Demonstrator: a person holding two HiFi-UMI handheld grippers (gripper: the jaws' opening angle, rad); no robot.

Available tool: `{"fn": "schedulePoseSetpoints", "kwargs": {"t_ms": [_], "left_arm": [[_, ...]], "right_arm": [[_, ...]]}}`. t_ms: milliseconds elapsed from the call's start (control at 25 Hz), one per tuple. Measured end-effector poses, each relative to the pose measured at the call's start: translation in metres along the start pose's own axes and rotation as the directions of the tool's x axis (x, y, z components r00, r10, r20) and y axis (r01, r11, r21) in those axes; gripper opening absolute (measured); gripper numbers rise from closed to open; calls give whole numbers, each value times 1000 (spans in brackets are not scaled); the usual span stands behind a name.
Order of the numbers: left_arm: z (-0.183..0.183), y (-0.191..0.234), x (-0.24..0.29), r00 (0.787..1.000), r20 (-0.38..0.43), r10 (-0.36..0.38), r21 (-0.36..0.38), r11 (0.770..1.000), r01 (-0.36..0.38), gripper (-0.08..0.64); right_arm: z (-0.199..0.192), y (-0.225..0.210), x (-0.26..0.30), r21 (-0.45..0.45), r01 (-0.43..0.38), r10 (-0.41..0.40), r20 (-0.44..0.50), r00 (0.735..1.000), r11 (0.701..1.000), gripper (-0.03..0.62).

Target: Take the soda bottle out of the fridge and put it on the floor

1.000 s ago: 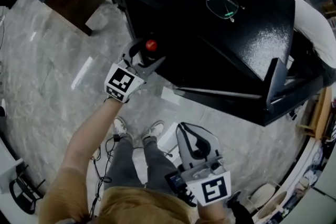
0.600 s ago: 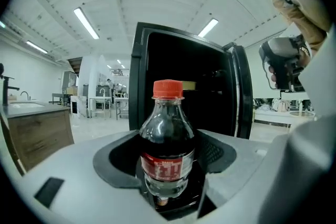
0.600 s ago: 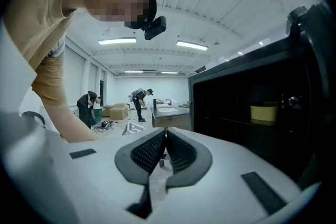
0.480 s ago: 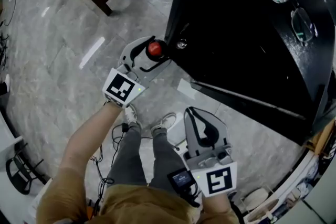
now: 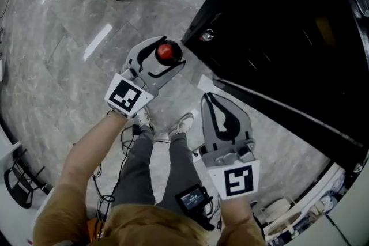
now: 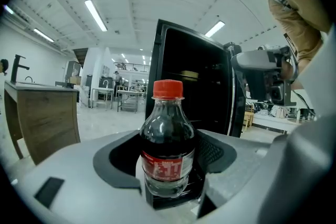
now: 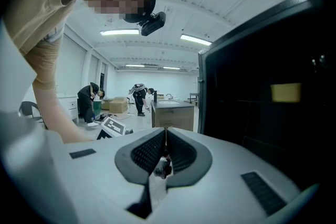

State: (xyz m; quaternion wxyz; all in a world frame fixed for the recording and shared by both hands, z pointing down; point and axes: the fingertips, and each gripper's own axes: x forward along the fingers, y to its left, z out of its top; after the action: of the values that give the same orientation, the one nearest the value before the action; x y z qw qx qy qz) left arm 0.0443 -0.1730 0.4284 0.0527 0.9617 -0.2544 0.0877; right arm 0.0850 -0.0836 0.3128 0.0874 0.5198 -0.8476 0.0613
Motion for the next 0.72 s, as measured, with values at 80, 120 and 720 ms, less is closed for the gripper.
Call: {"fn": "schedulePoseSetpoints", "kwargs": {"t_ms": [80,120,720], "left_arm": [[-17,-1,1,1000,-9,-4,-3,1000,4,304],[-26,-1,1,1000,-10,-3,-10,1000,3,304],[-194,-24,24,998,-50,-23,-51,998,20,304]], "right_arm": [[-19,-5,7,7,13,-13,-1,1000,1000,3],[-28,-7,10,4,18,-18,-2,1000,1000,3],[-214,-15,36,-83,10,-13,-39,999,997,3]]}}
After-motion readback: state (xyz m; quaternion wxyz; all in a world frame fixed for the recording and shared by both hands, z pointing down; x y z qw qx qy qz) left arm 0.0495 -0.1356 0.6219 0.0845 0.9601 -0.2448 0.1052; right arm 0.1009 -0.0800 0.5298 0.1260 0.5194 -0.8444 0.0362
